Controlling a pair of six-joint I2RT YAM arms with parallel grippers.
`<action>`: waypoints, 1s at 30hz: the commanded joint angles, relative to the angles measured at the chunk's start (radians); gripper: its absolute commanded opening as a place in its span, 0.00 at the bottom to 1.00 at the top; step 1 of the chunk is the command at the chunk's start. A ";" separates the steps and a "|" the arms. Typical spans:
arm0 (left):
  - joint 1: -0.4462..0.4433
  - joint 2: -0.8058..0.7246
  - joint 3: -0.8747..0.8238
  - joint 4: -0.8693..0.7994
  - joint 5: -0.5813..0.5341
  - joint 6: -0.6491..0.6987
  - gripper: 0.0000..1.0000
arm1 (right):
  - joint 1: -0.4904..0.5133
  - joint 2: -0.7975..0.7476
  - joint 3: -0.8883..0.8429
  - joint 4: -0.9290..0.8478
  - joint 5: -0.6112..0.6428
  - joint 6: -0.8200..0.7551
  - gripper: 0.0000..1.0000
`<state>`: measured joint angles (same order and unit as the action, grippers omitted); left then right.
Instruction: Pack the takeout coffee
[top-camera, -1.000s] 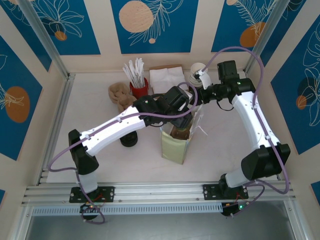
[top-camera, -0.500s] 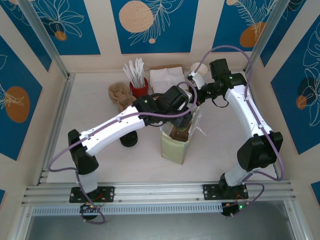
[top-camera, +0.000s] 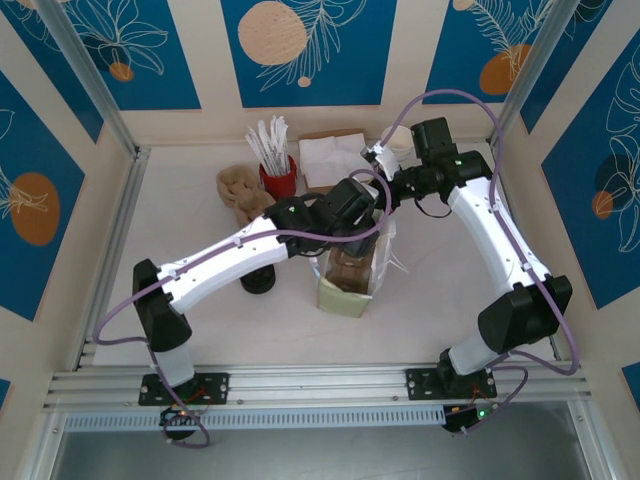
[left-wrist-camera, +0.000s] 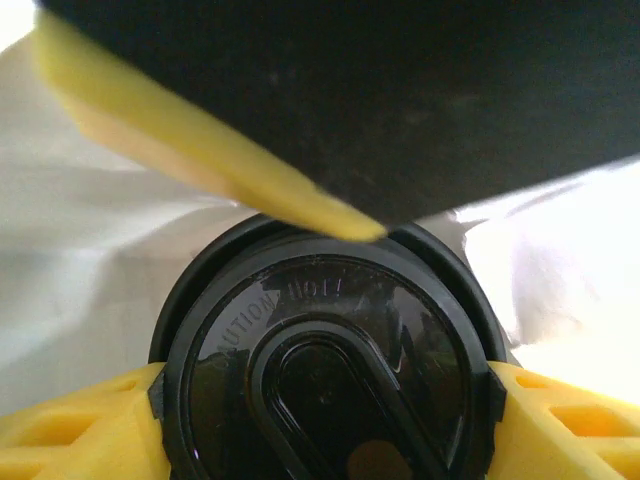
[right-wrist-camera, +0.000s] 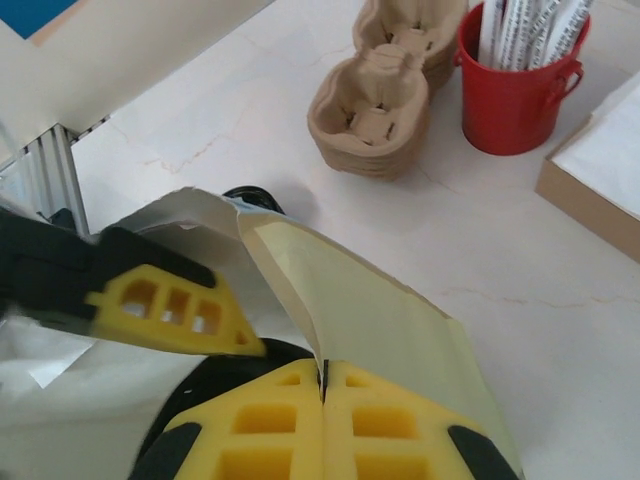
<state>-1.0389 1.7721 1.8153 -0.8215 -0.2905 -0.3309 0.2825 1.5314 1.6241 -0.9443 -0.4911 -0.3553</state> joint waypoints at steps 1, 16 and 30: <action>-0.008 -0.036 -0.029 0.045 -0.070 0.008 0.71 | 0.009 -0.038 -0.011 0.043 -0.059 0.031 0.00; -0.018 -0.024 -0.109 0.116 -0.163 0.032 0.71 | 0.037 -0.088 -0.058 0.094 -0.087 0.081 0.00; -0.016 -0.040 -0.112 0.072 -0.169 0.024 0.72 | 0.034 -0.124 -0.063 0.128 -0.064 0.106 0.00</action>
<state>-1.0634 1.7432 1.7206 -0.7231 -0.4339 -0.3069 0.2962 1.4605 1.5612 -0.8211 -0.4759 -0.2604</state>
